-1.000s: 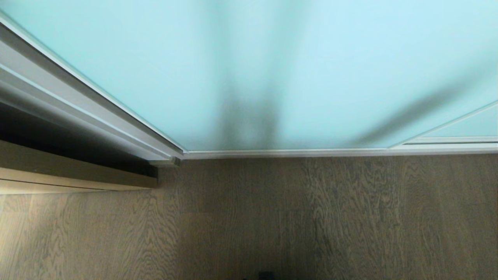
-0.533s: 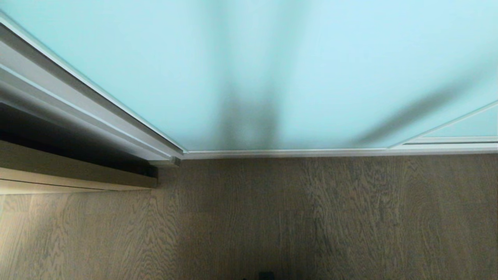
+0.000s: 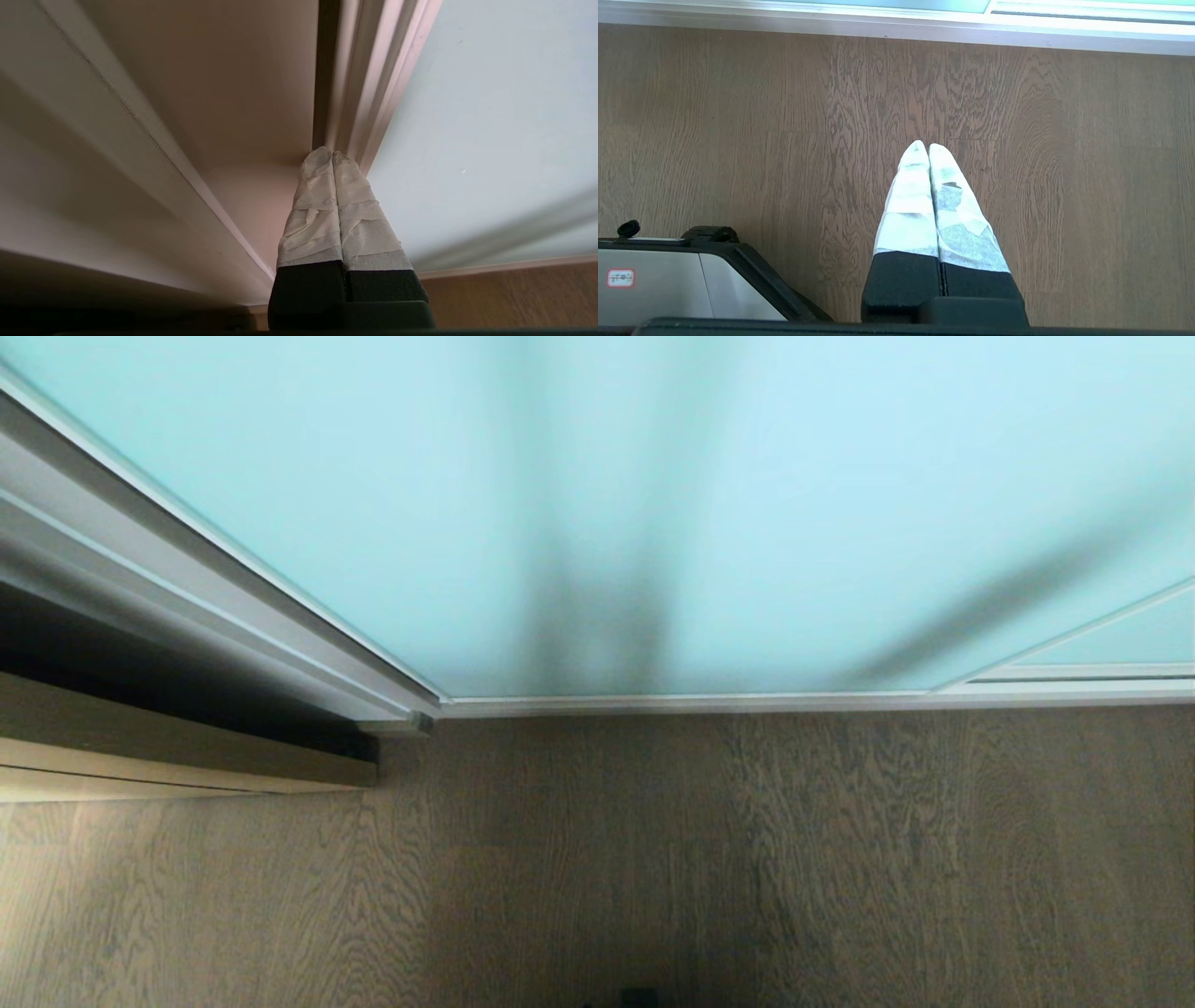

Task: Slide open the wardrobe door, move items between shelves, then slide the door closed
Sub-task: Open the door

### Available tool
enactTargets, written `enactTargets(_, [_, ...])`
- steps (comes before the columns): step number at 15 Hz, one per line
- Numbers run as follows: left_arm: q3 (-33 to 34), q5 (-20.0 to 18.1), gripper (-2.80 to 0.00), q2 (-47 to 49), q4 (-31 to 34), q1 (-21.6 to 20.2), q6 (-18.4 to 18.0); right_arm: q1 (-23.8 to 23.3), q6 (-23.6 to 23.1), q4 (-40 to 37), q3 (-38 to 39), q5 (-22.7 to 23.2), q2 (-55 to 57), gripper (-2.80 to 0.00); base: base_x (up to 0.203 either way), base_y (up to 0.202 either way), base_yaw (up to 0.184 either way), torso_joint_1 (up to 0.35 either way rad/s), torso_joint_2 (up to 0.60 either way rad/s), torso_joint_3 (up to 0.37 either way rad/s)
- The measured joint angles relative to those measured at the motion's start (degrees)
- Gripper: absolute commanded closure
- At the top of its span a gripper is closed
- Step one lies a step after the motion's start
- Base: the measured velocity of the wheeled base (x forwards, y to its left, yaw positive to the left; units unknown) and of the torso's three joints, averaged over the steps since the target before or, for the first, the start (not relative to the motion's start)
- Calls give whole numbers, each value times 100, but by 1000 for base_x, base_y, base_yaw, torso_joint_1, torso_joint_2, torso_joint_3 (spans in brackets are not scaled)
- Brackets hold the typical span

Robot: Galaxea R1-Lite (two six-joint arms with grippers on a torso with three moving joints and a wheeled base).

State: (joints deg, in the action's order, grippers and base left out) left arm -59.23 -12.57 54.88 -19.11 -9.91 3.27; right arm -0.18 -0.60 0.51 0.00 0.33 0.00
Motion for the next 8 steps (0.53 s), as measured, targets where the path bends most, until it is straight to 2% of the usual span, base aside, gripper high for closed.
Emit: enactTargets(8, [-24,-10,0,281,-268,-17,63,0,2,1,0,0,0,0,0,0,0,0,0,0])
